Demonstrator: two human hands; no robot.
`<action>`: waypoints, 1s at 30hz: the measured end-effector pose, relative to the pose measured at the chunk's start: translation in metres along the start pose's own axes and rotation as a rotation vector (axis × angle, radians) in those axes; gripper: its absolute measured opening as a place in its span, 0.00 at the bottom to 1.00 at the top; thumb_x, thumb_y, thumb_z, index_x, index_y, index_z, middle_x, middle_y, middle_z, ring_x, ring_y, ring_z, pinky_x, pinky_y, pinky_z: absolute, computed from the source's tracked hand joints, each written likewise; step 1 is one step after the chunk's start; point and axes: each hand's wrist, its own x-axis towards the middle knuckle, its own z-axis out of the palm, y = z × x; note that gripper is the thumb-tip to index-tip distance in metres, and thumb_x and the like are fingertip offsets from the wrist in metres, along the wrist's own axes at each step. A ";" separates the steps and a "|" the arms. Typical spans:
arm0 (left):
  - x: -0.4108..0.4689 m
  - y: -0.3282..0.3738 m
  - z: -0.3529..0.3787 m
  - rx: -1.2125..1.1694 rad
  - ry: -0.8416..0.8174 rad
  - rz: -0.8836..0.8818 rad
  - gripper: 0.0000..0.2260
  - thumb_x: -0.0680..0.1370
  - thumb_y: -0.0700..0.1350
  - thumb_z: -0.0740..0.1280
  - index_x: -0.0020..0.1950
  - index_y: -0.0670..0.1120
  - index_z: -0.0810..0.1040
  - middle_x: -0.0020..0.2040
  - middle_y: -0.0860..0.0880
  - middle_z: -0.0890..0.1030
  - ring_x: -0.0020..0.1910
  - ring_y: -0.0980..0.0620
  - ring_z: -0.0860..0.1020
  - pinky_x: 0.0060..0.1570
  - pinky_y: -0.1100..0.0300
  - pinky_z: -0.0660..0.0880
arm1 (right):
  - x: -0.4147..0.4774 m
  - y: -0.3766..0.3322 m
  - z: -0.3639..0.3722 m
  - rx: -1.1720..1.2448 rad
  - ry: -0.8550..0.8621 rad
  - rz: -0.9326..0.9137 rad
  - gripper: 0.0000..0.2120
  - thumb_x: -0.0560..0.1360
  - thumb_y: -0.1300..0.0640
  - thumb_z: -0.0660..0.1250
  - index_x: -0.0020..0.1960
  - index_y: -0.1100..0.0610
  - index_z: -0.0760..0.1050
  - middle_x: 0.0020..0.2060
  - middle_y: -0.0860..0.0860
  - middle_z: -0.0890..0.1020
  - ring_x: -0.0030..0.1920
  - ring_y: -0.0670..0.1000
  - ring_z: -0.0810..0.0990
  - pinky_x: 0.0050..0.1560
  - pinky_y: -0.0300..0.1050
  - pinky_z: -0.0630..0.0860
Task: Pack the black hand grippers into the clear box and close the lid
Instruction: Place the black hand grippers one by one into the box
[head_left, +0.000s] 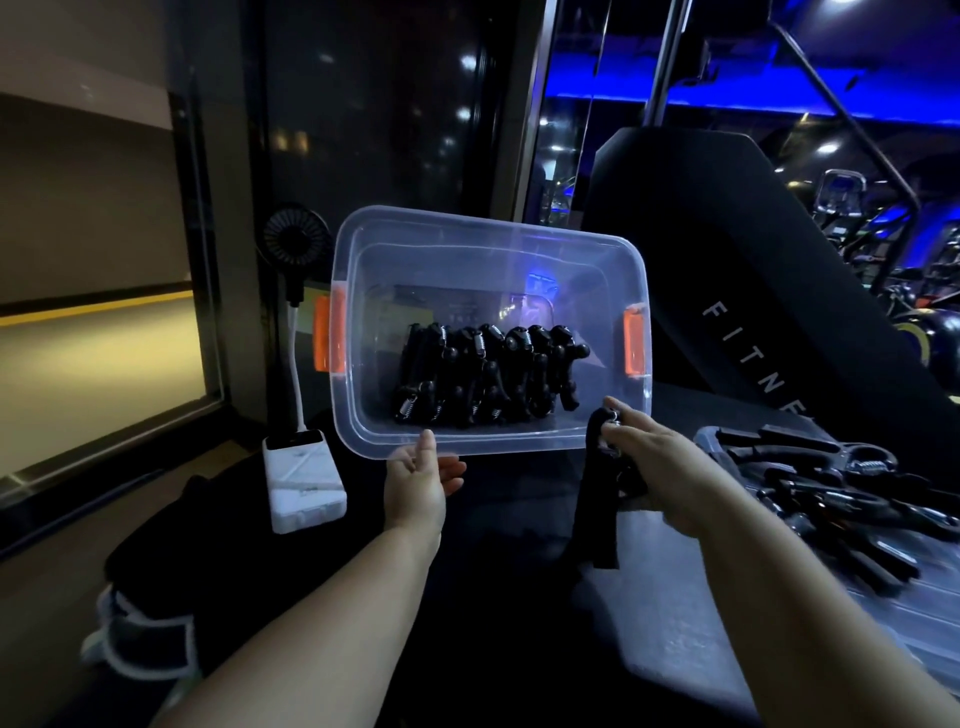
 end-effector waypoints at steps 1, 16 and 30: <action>0.000 0.000 0.000 -0.004 0.000 0.001 0.11 0.80 0.53 0.60 0.45 0.46 0.69 0.38 0.46 0.81 0.34 0.52 0.81 0.30 0.63 0.76 | 0.000 -0.004 -0.002 -0.104 0.005 0.018 0.24 0.77 0.53 0.63 0.71 0.40 0.66 0.41 0.45 0.77 0.38 0.49 0.76 0.55 0.61 0.78; -0.005 0.005 0.000 -0.064 -0.034 -0.011 0.10 0.81 0.51 0.60 0.47 0.45 0.69 0.40 0.45 0.81 0.36 0.52 0.82 0.32 0.63 0.78 | -0.009 -0.005 0.007 -0.930 0.234 -0.217 0.32 0.75 0.49 0.66 0.74 0.41 0.55 0.44 0.51 0.79 0.42 0.55 0.80 0.40 0.45 0.75; -0.007 0.008 -0.002 -0.082 -0.056 -0.045 0.08 0.81 0.51 0.60 0.49 0.46 0.70 0.43 0.45 0.82 0.39 0.52 0.82 0.34 0.62 0.77 | 0.006 -0.027 0.008 -0.909 -0.099 -0.180 0.42 0.73 0.58 0.70 0.76 0.40 0.48 0.39 0.46 0.79 0.36 0.49 0.81 0.46 0.48 0.79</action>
